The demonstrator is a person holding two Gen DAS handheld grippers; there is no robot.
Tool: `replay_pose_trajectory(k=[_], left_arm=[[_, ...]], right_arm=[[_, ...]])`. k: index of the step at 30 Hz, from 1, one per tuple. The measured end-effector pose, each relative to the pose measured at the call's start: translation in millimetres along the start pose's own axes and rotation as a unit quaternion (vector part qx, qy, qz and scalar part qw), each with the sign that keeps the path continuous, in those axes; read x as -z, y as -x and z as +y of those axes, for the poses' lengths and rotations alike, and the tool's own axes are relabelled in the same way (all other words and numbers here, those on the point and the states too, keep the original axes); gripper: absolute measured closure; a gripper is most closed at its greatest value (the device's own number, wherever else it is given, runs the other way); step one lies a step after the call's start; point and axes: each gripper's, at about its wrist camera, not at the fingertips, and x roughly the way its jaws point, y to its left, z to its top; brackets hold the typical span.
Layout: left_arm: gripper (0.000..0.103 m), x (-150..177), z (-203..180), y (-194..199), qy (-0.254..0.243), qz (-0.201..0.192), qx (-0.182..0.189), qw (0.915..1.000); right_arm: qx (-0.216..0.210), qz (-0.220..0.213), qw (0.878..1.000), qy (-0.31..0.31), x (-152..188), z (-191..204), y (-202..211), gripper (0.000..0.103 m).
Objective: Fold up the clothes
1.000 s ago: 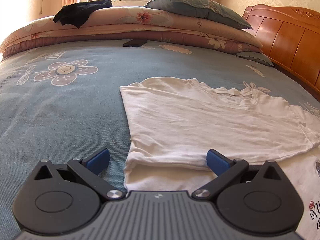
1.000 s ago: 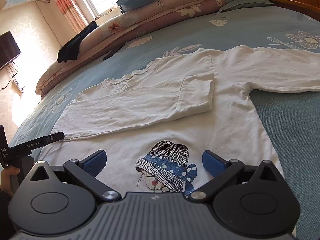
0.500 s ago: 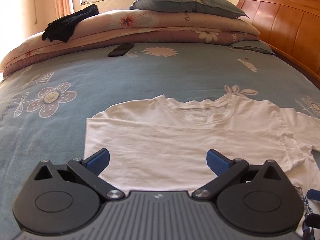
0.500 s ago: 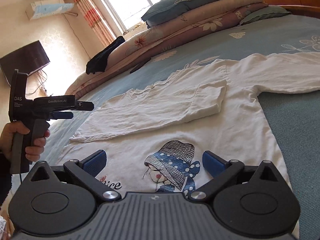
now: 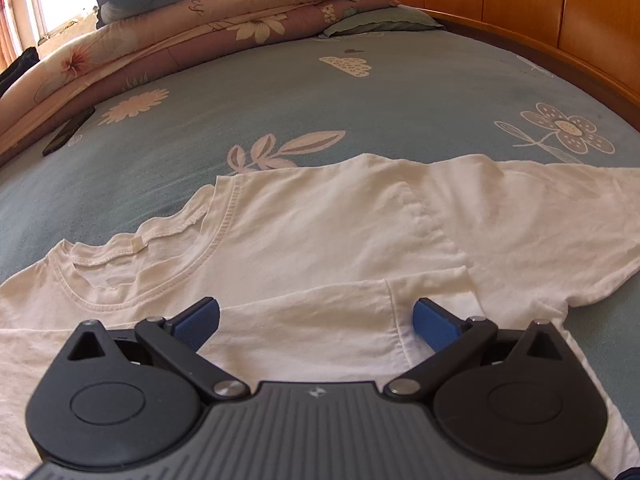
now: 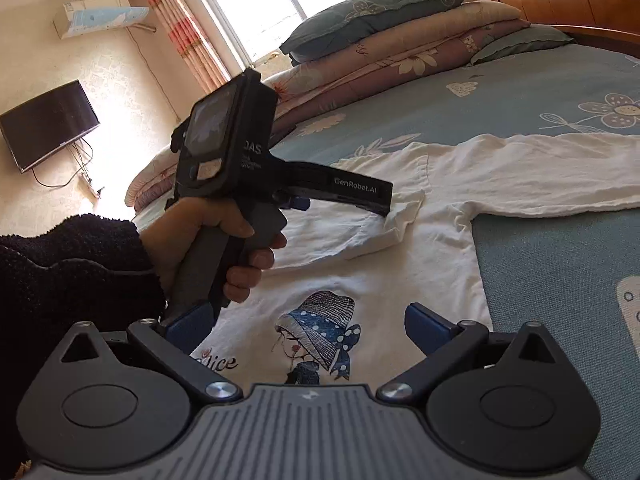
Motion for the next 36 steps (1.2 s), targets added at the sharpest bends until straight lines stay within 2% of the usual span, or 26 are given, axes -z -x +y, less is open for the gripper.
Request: replay_pose_trajectory(k=[2,4,7,8,11,14,16,20,23,25,28,31,33,34,36], left_arm=[[0.001,-16,2,5,-0.005,-0.012,0.009,0.9999],[0.001,-36,0,3,-0.019,-0.025,0.0,0.9995],[0.001,-62,1,-16,-0.017,-0.019,-0.007,0.9996],[0.001,-69,1,-23,-0.014,-0.016,-0.007,0.9997],[0.001,-80,3,-56,0.017,0.01,0.024,0.9995],[0.001,-84,5,-83,0.035,0.032,0.006,0.9989],[0.0,-88,8,-92,0.051,0.03,0.011,0.9982],[0.001,-103,10,-87,0.078,0.017,0.005,0.9968],[0.001,-104,5,-70,0.096,0.008,0.038,0.9946],[0.001,-102,-7,-61,0.085,0.017,0.075,0.9934],[0.001,-100,-35,-56,0.029,0.03,0.104,0.9937],[0.001,-100,-60,-64,-0.025,0.048,0.09,0.9945],[0.001,-100,-70,-75,-0.048,0.049,0.057,0.996],[0.001,-101,-74,-81,-0.055,0.051,0.043,0.9963],[0.0,-106,-73,-88,-0.034,0.058,0.041,0.9968]], right_arm=[[0.012,0.02,1.0,0.001,2,-3,-6,0.0],[0.021,0.032,0.999,0.003,5,-4,-11,0.0],[0.034,0.036,0.998,0.038,10,2,-13,0.0],[0.041,0.037,0.997,0.054,12,5,-15,0.0],[0.062,0.042,0.992,0.101,18,16,-19,0.0],[0.07,0.044,0.99,0.117,21,19,-21,0.0],[0.075,0.045,0.988,0.127,22,21,-21,0.0],[0.073,0.043,0.989,0.122,22,20,-21,0.0],[0.077,0.043,0.988,0.128,23,23,-21,0.0],[0.08,0.044,0.987,0.132,24,24,-22,0.0],[0.081,0.045,0.987,0.134,24,25,-22,0.0],[0.079,0.045,0.987,0.133,24,25,-22,0.0],[0.078,0.045,0.987,0.133,24,25,-21,0.0],[0.077,0.045,0.987,0.133,24,25,-22,0.0],[0.077,0.046,0.987,0.134,24,25,-22,0.0]])
